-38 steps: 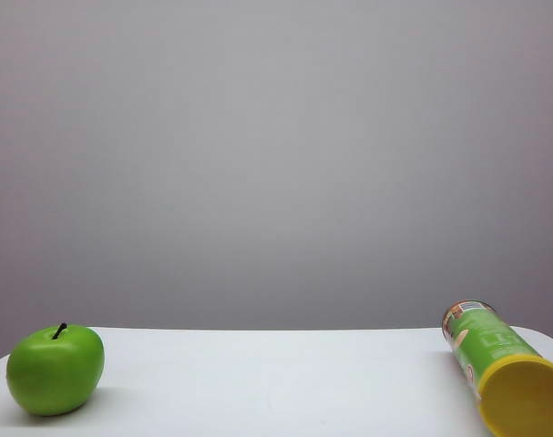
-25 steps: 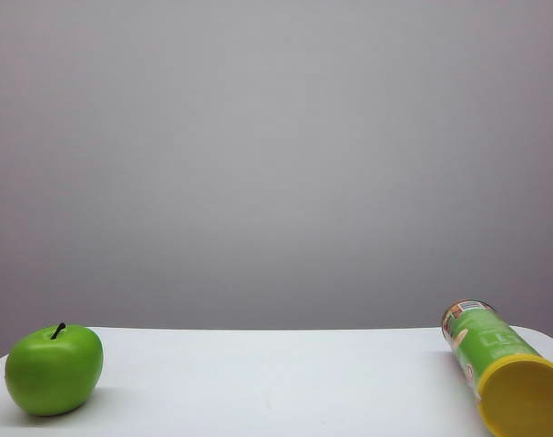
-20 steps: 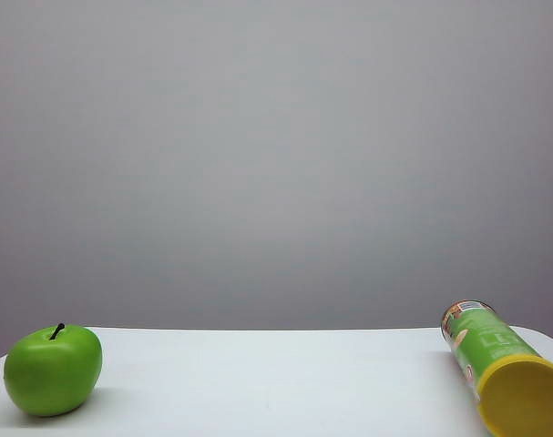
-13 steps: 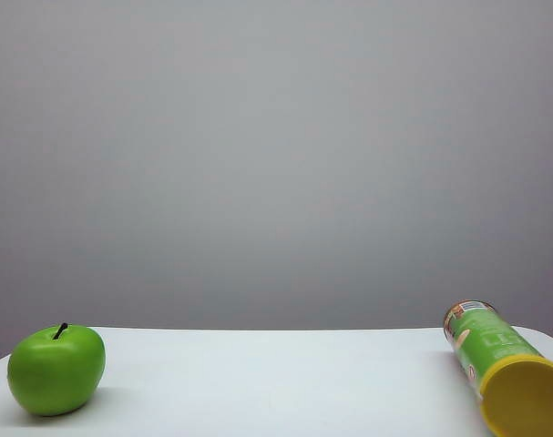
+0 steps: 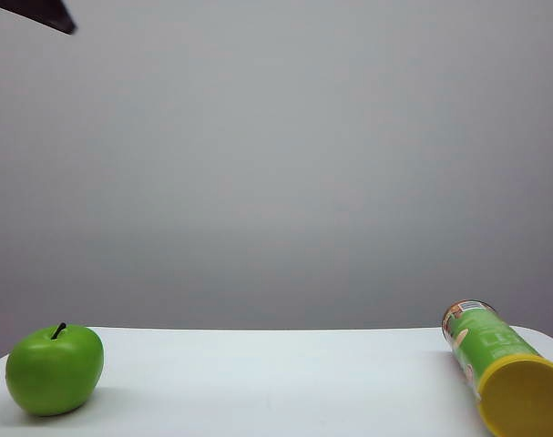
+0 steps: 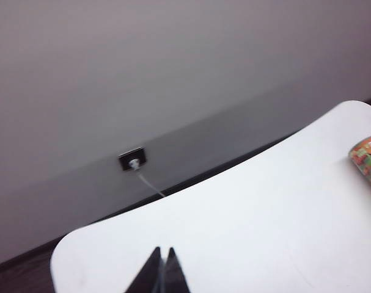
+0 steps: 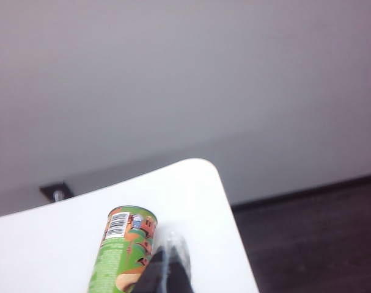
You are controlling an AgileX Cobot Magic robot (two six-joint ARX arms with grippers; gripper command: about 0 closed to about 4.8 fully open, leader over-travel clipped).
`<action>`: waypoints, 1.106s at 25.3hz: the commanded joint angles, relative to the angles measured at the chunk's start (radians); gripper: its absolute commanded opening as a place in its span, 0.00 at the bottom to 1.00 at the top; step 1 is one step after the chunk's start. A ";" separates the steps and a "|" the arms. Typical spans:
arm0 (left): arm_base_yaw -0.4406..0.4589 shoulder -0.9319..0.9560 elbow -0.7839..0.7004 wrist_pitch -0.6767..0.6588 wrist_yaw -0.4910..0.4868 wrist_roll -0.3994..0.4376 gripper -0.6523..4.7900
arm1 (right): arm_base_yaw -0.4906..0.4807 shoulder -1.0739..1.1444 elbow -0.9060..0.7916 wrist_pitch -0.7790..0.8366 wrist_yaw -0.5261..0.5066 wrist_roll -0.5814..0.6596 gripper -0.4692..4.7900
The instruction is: Pick up the green bucket of chips from the desk, place it near the apple, and finally stand it up.
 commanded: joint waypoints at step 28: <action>-0.328 0.508 0.184 -0.088 -0.186 -0.011 0.11 | -0.100 1.139 0.838 -0.569 -0.318 -0.441 0.08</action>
